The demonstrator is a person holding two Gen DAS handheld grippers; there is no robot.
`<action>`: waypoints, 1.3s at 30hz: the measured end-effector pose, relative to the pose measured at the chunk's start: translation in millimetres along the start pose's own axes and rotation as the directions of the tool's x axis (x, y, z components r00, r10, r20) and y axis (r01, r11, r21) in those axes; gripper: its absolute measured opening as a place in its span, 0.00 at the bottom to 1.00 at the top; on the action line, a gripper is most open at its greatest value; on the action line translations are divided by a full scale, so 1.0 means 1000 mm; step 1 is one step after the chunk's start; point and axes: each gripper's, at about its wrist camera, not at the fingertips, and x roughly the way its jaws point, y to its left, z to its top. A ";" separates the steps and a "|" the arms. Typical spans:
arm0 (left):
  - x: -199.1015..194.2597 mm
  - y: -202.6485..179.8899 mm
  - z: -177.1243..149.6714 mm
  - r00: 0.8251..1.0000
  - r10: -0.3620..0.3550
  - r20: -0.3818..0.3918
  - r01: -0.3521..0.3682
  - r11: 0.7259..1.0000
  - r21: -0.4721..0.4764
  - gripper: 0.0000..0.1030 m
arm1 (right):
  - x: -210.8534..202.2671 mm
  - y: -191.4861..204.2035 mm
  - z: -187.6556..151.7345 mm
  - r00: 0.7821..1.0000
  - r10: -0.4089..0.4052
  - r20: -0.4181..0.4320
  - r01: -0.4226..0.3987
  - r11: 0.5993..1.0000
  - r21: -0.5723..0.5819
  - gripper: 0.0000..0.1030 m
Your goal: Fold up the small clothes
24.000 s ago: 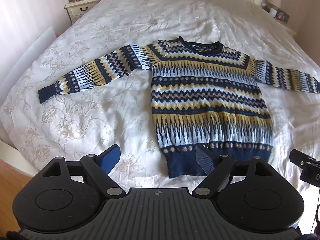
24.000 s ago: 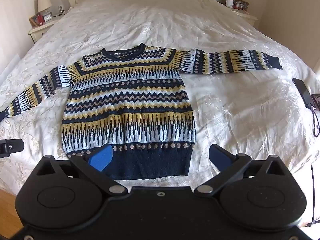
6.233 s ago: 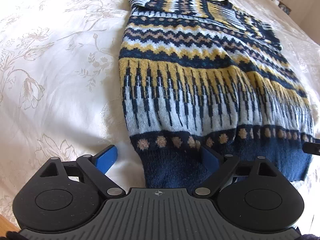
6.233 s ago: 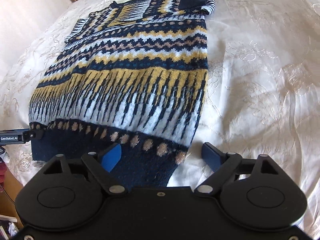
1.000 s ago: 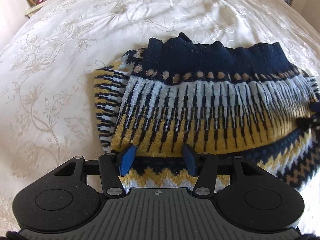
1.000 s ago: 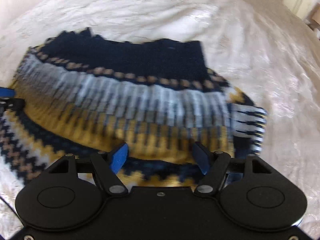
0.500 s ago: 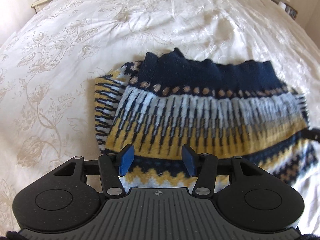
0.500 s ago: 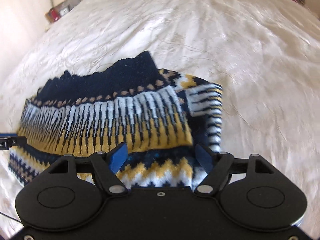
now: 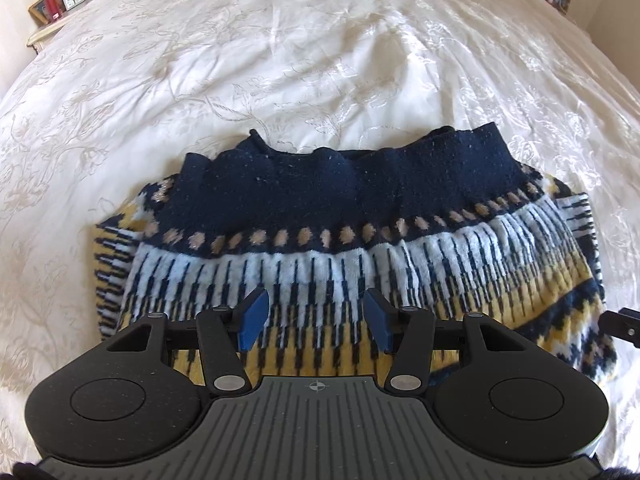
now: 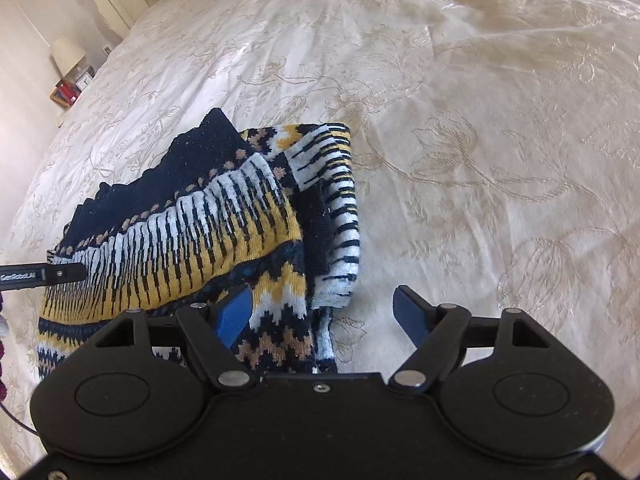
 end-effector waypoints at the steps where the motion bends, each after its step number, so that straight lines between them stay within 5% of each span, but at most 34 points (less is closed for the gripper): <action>1: 0.004 -0.001 0.001 1.000 0.005 -0.007 -0.005 1.000 0.002 0.49 | 0.001 -0.001 0.000 1.000 0.004 -0.001 -0.004 1.000 0.001 0.77; 21: 0.054 -0.012 0.006 0.990 0.092 -0.106 -0.089 0.995 0.033 0.63 | 0.007 -0.024 0.010 0.986 0.155 -0.057 -0.156 0.988 -0.004 0.88; 39: 0.059 -0.014 0.007 0.989 0.096 -0.113 -0.094 0.995 0.024 0.71 | 0.071 -0.007 0.046 0.905 0.398 -0.152 -0.395 0.917 0.052 0.97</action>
